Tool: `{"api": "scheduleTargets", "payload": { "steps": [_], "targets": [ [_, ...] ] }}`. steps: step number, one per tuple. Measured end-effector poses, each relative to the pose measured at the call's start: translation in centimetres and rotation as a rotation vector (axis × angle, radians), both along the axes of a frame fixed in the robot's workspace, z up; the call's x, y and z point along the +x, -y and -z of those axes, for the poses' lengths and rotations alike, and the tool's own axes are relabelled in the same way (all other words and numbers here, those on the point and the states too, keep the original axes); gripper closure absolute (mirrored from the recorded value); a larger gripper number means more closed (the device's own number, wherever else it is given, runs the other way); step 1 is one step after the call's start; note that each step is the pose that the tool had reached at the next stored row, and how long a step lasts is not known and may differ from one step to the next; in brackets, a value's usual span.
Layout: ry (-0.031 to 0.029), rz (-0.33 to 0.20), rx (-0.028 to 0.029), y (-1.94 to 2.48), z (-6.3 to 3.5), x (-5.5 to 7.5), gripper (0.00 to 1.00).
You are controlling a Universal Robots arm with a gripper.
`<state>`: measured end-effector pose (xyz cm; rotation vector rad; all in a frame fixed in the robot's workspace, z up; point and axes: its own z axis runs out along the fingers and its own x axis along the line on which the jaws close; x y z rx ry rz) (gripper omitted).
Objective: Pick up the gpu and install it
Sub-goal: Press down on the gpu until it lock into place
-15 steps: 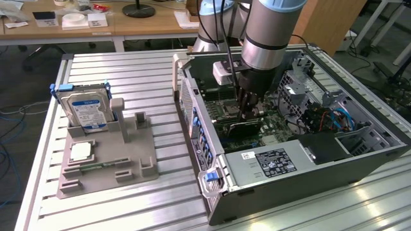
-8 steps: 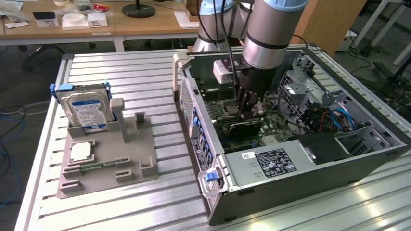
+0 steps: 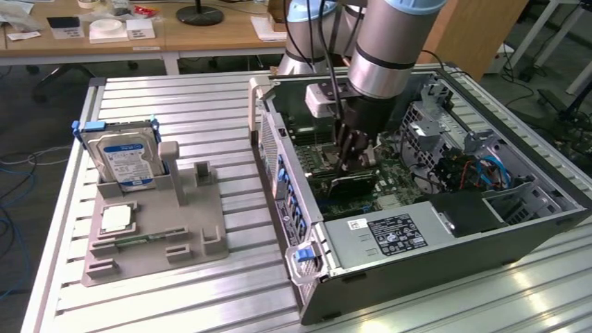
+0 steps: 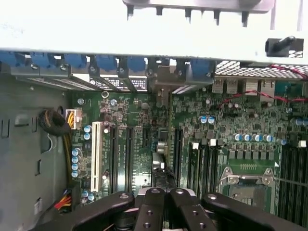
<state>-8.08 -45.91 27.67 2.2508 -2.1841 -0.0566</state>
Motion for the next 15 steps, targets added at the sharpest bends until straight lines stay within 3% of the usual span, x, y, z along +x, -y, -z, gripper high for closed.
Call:
{"api": "scheduleTargets", "payload": {
  "steps": [15],
  "targets": [
    [0.0000,-0.009,-0.0003,-0.11,0.24,-2.4,0.89]
  ]
}}
